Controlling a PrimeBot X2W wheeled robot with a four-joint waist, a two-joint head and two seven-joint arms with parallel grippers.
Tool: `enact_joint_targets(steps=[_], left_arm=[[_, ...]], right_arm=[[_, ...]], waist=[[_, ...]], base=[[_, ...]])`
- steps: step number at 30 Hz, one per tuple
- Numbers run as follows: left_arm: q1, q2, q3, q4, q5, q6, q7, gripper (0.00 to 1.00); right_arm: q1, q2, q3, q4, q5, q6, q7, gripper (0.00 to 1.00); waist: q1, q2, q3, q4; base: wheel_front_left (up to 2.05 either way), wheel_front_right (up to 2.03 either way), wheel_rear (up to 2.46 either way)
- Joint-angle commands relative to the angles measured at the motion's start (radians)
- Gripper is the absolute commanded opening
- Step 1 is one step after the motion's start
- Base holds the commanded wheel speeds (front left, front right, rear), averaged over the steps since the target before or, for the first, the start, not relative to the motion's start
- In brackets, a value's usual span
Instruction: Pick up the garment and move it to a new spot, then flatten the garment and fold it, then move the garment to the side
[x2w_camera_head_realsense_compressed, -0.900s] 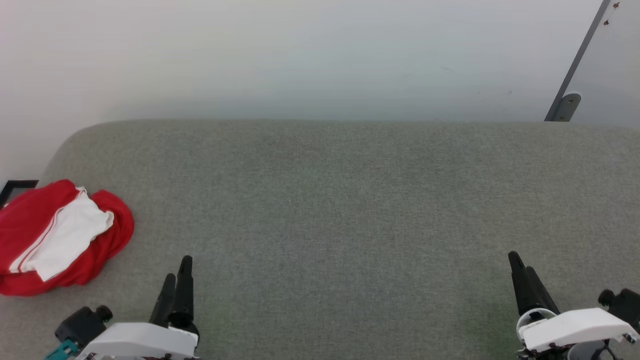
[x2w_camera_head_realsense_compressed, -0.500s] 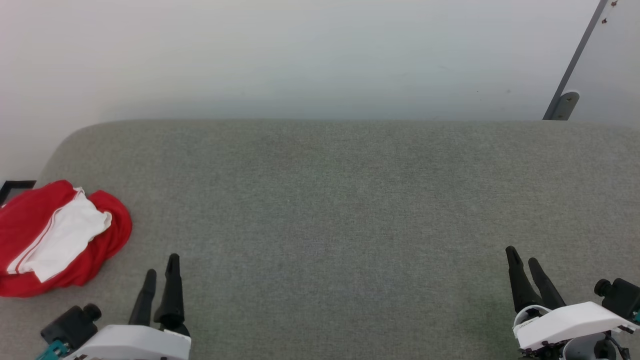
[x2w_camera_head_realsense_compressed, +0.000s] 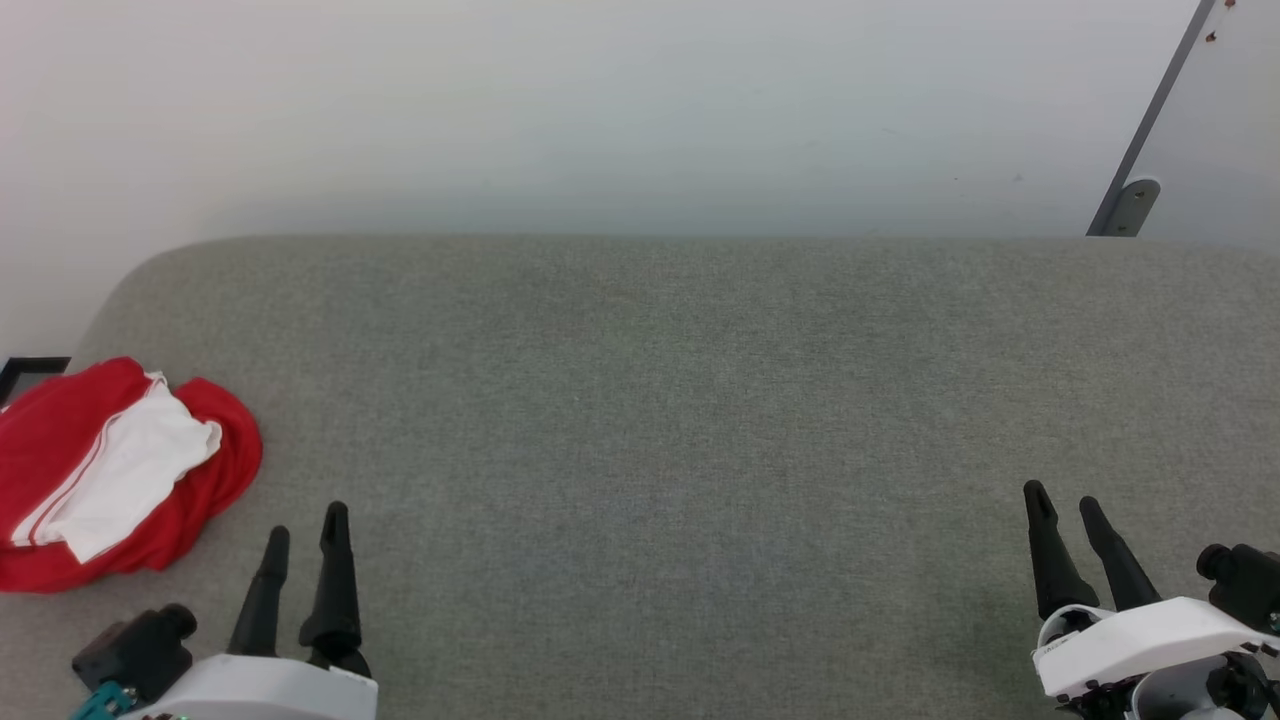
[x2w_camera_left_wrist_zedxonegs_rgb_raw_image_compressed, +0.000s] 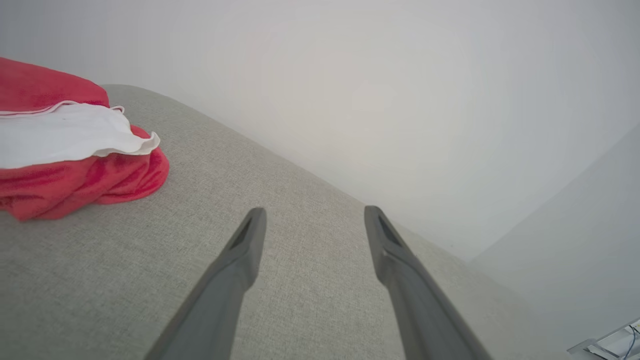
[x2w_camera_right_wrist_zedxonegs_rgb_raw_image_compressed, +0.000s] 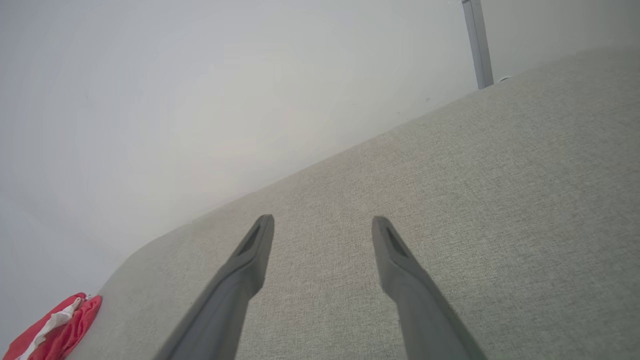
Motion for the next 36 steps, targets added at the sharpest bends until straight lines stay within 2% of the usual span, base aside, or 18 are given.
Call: enact_joint_targets(steps=[1, 36], left_arm=[[-0.002, 0.001, 0.006, -0.015, 0.035, -0.01, -0.009, 1.0], [0.017, -0.01, 0.027, -0.062, 0.343, -0.032, -0.085, 1.0]], right_arm=[[-0.015, -0.004, -0.003, -0.014, -0.034, -0.001, -0.008, 1.0], [-0.001, -0.007, -0.009, -0.06, -0.322, -0.001, -0.06, 1.0]], waist=[[0.0, -0.0001, 0.0, 0.0], [0.0, -0.0001, 0.005, -0.002]], base=[[0.0, 0.0, 0.0], [0.0, 0.0, 0.0]])
